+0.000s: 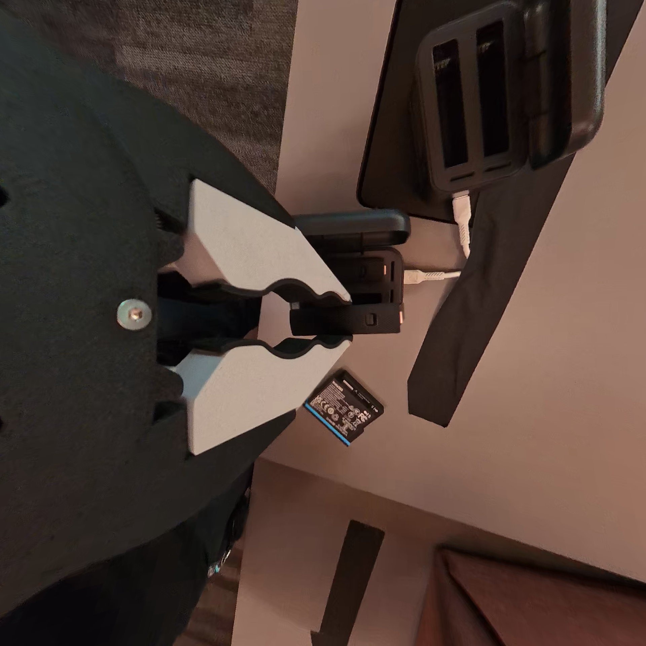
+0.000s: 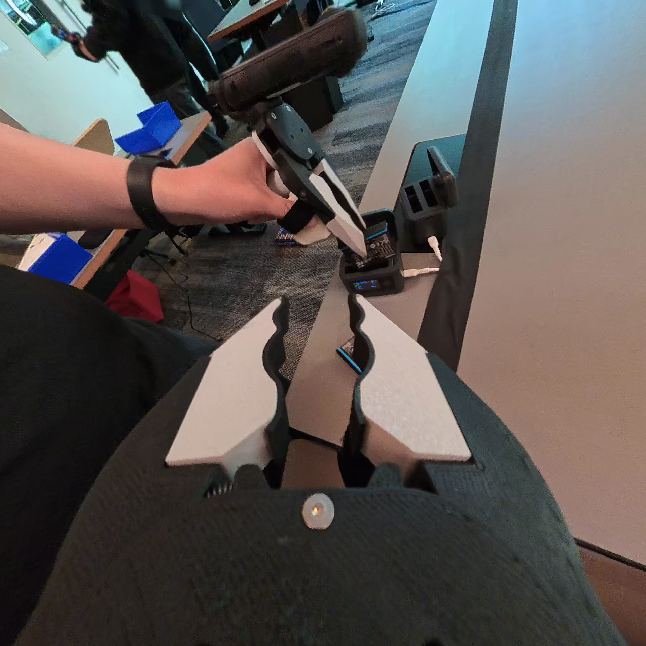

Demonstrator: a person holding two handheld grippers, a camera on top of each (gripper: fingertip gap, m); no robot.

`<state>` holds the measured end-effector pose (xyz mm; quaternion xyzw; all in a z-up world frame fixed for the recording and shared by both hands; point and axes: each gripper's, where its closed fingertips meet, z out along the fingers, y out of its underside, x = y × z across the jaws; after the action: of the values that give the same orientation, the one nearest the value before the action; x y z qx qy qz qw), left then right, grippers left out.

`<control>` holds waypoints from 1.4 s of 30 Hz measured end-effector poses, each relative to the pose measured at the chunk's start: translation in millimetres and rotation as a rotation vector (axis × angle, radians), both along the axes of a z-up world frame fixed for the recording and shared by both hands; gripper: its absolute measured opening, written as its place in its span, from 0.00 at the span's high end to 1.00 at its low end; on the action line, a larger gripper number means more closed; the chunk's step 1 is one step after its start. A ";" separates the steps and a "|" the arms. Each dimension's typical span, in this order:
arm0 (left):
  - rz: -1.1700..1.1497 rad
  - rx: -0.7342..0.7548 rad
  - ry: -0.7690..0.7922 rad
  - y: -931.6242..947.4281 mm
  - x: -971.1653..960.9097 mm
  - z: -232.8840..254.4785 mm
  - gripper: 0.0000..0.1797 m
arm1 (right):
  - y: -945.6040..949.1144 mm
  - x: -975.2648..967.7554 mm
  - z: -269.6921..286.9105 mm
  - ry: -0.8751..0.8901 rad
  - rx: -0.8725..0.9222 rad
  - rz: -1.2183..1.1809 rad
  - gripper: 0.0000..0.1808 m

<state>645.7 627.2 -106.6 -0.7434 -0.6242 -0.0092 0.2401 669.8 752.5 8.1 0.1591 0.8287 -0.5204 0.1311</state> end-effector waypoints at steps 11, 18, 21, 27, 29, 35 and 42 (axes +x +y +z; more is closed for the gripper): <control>-0.071 -0.158 -0.037 -5.3 9.8 -16.4 0.93 | 12.0 -0.5 -11.7 -0.018 0.017 0.027 0.81; -0.077 -0.164 -0.072 -6.7 15.5 -21.1 0.93 | 12.7 3.7 -18.8 -0.050 0.027 0.032 0.80; -0.103 -0.189 -0.091 -8.0 18.4 -21.4 0.93 | 11.6 6.1 -20.1 -0.055 0.037 0.035 0.80; -0.146 -0.221 -0.154 -7.9 20.4 -21.7 0.93 | 6.4 12.7 -24.9 -0.071 0.046 0.054 0.79; -0.143 -0.219 -0.181 -7.8 19.1 -23.2 0.93 | 4.7 15.2 -28.1 -0.075 0.052 0.059 0.79; -0.167 -0.244 -0.164 -6.6 13.2 -26.9 0.92 | 2.6 19.9 -33.8 -0.076 0.072 0.065 0.77; -0.172 -0.238 -0.084 -10.5 12.4 -18.0 0.93 | 9.6 19.9 -40.6 -0.084 0.091 0.042 0.77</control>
<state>658.1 616.8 -124.7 -0.8162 -0.5646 0.0133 0.1223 689.7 762.1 -32.5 0.1691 0.8485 -0.4720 0.1694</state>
